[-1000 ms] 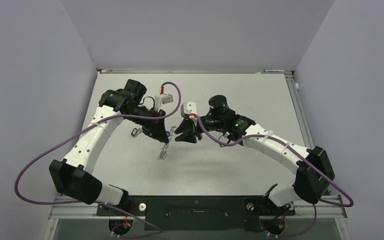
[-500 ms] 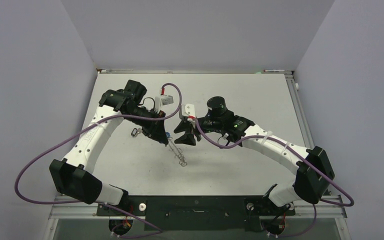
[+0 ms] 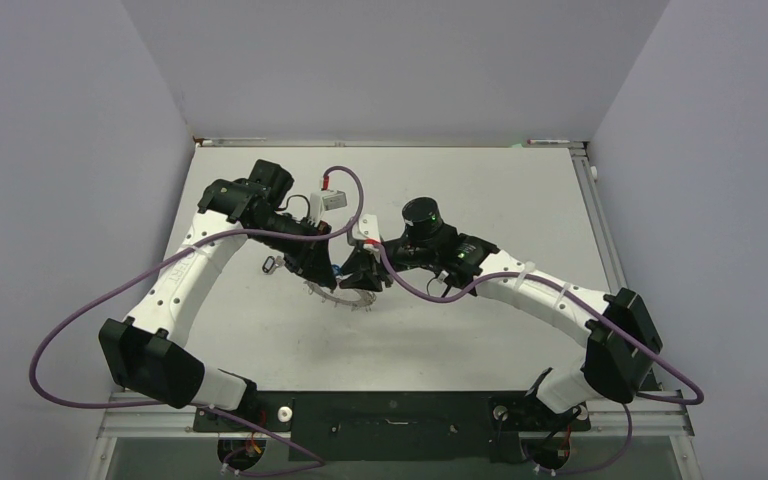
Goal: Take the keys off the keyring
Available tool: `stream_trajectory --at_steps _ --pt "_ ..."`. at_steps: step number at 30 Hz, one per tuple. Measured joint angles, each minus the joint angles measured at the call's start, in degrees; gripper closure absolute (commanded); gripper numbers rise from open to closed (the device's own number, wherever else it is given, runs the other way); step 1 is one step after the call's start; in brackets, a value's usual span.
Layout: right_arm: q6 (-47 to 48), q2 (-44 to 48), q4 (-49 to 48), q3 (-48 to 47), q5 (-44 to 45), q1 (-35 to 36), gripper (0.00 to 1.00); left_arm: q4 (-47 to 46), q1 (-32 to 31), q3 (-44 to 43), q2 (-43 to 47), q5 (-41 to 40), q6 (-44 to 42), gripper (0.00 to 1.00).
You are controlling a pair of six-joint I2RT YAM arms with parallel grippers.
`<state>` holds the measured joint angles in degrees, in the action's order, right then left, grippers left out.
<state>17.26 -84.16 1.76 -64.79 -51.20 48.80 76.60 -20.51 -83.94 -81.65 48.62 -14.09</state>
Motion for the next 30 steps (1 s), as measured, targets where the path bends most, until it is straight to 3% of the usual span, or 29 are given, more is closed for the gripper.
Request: stream_trajectory --at_steps 4,5,16,30 --pt "0.2 -0.1 0.0 -0.1 0.3 0.1 0.94 0.1 0.0 0.0 0.0 0.0 0.0 1.00" --pt "0.2 -0.1 0.0 -0.1 0.4 0.1 0.95 0.1 0.0 0.0 0.0 0.0 0.0 1.00" --pt "-1.6 0.0 -0.5 -0.4 0.4 -1.2 0.95 -0.4 1.6 0.4 0.2 -0.7 0.4 1.00" --pt "-18.7 0.3 -14.2 3.0 -5.3 -6.3 0.95 -3.3 2.1 2.4 0.6 -3.0 1.9 1.00"
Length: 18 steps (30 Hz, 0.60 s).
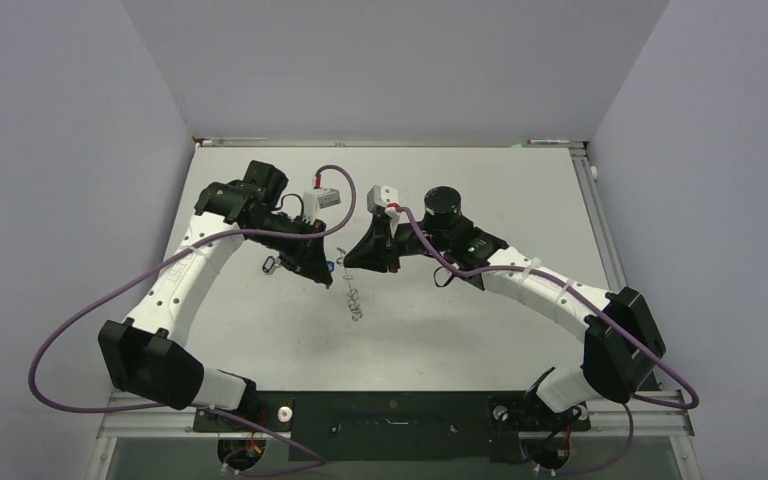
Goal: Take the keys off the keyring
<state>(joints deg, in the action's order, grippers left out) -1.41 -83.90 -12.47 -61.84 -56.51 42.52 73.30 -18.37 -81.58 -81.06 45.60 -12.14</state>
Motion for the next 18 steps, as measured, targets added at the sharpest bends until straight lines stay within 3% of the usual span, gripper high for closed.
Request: stream_trajectory --at_steps 11,18 --pt "4.7 0.0 0.0 3.3 0.6 0.8 0.94 0.1 0.0 -0.1 0.2 0.0 0.9 1.00" --pt "6.7 0.0 -0.6 4.1 1.0 1.1 0.74 0.2 0.0 -0.4 0.2 -0.1 1.0 1.00"
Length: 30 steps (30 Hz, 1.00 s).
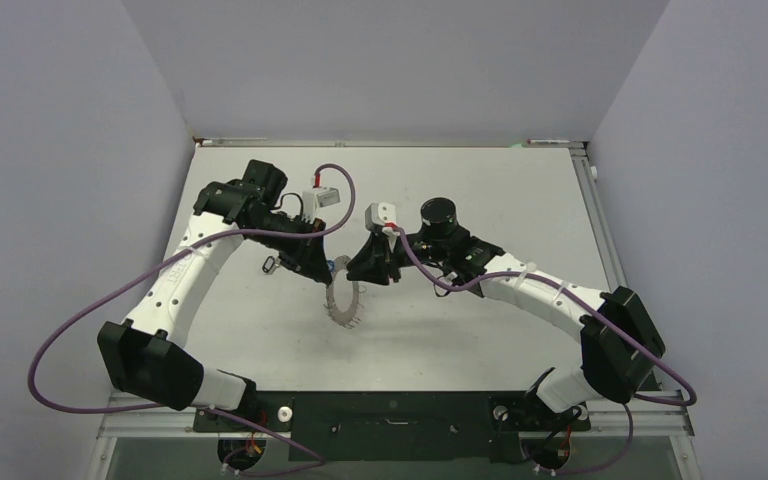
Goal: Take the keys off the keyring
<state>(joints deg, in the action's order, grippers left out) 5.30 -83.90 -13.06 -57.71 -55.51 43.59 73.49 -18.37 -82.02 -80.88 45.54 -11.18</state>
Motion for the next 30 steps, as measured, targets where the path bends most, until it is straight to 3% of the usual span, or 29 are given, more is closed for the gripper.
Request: stream_trajectory --at_steps 14,30 --pt "5.2 0.0 6.6 -2.6 1.9 0.9 0.61 0.2 0.0 -0.4 0.0 -0.4 -0.1 1.00" --pt "10.6 -0.9 10.8 -5.7 5.7 4.8 0.61 0.8 -0.7 -0.4 0.0 0.5 -0.2 1.00"
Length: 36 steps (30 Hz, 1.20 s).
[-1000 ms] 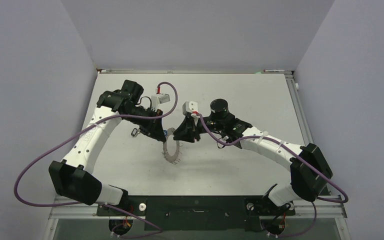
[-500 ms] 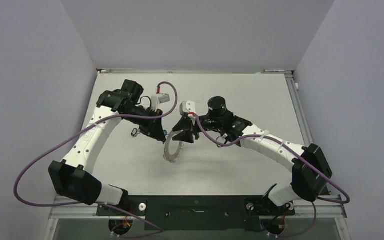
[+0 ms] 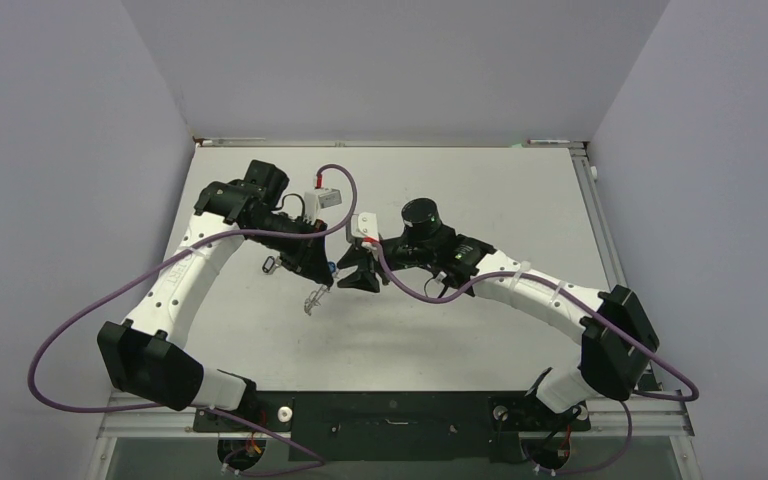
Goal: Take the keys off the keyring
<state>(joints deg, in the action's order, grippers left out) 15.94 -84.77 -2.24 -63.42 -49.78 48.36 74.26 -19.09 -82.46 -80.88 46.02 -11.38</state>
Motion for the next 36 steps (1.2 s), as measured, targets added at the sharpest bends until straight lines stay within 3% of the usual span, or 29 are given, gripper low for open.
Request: stream_trajectory --at_steps 7,16,36 --pt "1.2 -1.4 0.7 -1.5 1.6 1.4 0.65 0.1 0.0 0.0 0.0 0.5 0.0 1.00" --pt "2.7 -1.4 1.9 -1.6 2.9 1.6 0.94 0.2 -0.1 0.0 0.0 0.7 0.0 1.00" --pt "1.1 -0.9 2.0 -2.4 3.1 -0.9 0.95 -1.4 2.9 2.4 0.9 -2.6 -0.9 1.00"
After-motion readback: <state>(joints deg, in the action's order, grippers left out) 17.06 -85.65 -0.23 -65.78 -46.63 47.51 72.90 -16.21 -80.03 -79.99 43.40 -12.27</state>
